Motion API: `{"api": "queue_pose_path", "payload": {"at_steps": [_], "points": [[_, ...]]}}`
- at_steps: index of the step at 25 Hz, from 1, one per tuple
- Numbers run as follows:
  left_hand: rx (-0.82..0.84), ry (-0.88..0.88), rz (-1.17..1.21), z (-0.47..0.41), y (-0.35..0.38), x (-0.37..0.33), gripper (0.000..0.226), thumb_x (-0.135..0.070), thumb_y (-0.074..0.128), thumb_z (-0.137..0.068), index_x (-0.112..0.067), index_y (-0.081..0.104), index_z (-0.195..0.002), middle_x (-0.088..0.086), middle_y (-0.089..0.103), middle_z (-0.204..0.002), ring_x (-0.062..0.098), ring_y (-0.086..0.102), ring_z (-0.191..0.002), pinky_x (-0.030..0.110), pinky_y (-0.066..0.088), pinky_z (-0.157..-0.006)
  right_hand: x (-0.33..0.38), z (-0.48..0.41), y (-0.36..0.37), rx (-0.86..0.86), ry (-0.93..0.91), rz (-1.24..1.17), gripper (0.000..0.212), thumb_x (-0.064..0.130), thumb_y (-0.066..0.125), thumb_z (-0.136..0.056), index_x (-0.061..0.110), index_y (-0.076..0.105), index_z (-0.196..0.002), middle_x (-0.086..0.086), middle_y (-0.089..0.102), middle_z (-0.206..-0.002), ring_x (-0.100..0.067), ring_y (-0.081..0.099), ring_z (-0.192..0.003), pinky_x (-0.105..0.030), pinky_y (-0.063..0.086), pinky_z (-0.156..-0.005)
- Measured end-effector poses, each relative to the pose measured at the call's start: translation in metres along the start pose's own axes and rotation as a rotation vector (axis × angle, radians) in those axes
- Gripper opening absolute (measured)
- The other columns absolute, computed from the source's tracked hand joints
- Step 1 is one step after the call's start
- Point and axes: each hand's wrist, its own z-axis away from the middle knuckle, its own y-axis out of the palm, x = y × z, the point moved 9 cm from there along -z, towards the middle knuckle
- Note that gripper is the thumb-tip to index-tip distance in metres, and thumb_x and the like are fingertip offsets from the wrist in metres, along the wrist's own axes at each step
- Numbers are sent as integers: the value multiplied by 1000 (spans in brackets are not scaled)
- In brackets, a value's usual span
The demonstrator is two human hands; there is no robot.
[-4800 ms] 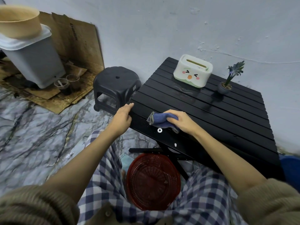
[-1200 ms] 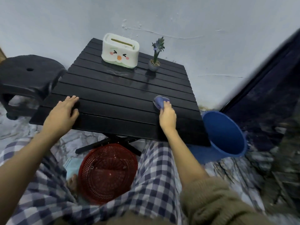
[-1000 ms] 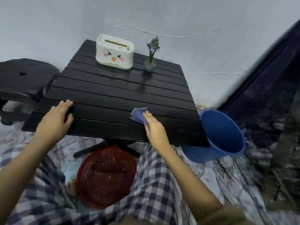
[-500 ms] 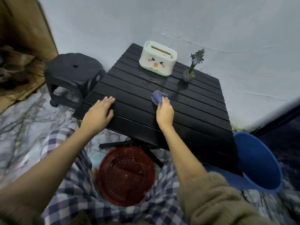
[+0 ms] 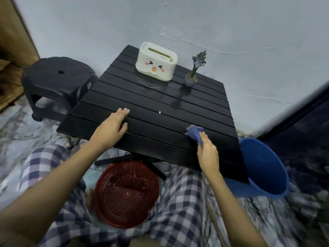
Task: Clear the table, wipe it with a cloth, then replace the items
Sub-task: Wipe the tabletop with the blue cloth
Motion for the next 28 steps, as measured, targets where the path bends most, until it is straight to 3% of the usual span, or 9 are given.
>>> {"api": "queue_pose_path", "payload": {"at_steps": [3,6,11,15,19,22,26,28], "points": [[16,3,3,-4,9,-5,49,-12,41,-92,-10,31,-140,11,34,-150,21,23,-143,33,14,-118,-63,-11,-30,-85,242,29,31,7,41,-94,-1,51,-123,-31,59,-119,-44,58,-104,-45,48,-82],[16,-13,5,-3,8,-3,48,-13,40,-92,-11,30,-140,10,34,-150,20,23,-143,33,14,-118,-42,-46,-11,-131,304,23,30,5,39,-92,-3,51,-119,-30,59,-116,-44,58,-102,-45,47,-82],[-4,-41,36,3,-2,0,48,-12,39,-93,-11,31,-140,10,33,-151,20,23,-142,30,13,-118,69,-95,60,-33,72,-34,30,1,39,-91,-2,51,-118,-24,57,-123,-39,57,-107,-44,46,-90],[-31,-84,38,12,-15,14,48,-11,40,-93,-11,31,-140,11,34,-150,21,23,-142,31,12,-118,144,-89,96,212,-224,-162,38,7,43,-93,3,45,-131,-18,47,-140,-33,46,-127,-39,37,-103],[-43,-114,25,17,-25,26,48,-10,39,-93,-9,31,-140,12,34,-150,21,24,-142,32,14,-119,158,-62,99,409,-405,-237,41,6,48,-92,6,43,-134,-15,45,-142,-27,42,-132,-30,31,-108],[-36,-119,24,19,-27,26,48,-10,39,-93,-10,31,-140,12,34,-150,22,24,-142,34,16,-119,168,-24,94,449,-516,-296,42,3,50,-91,6,45,-132,-15,47,-140,-24,43,-132,-22,29,-107],[-28,-130,32,19,-25,31,47,-11,40,-92,-12,32,-139,11,35,-150,23,25,-142,36,18,-119,168,26,83,512,-651,-328,41,4,50,-91,6,46,-131,-11,48,-140,-18,42,-132,-23,29,-110],[-20,-131,29,20,-24,32,47,-12,40,-92,-14,32,-139,11,35,-150,24,25,-142,35,17,-119,163,48,75,565,-701,-332,40,7,49,-92,8,46,-131,-6,47,-140,-10,39,-131,-16,26,-111]]}}
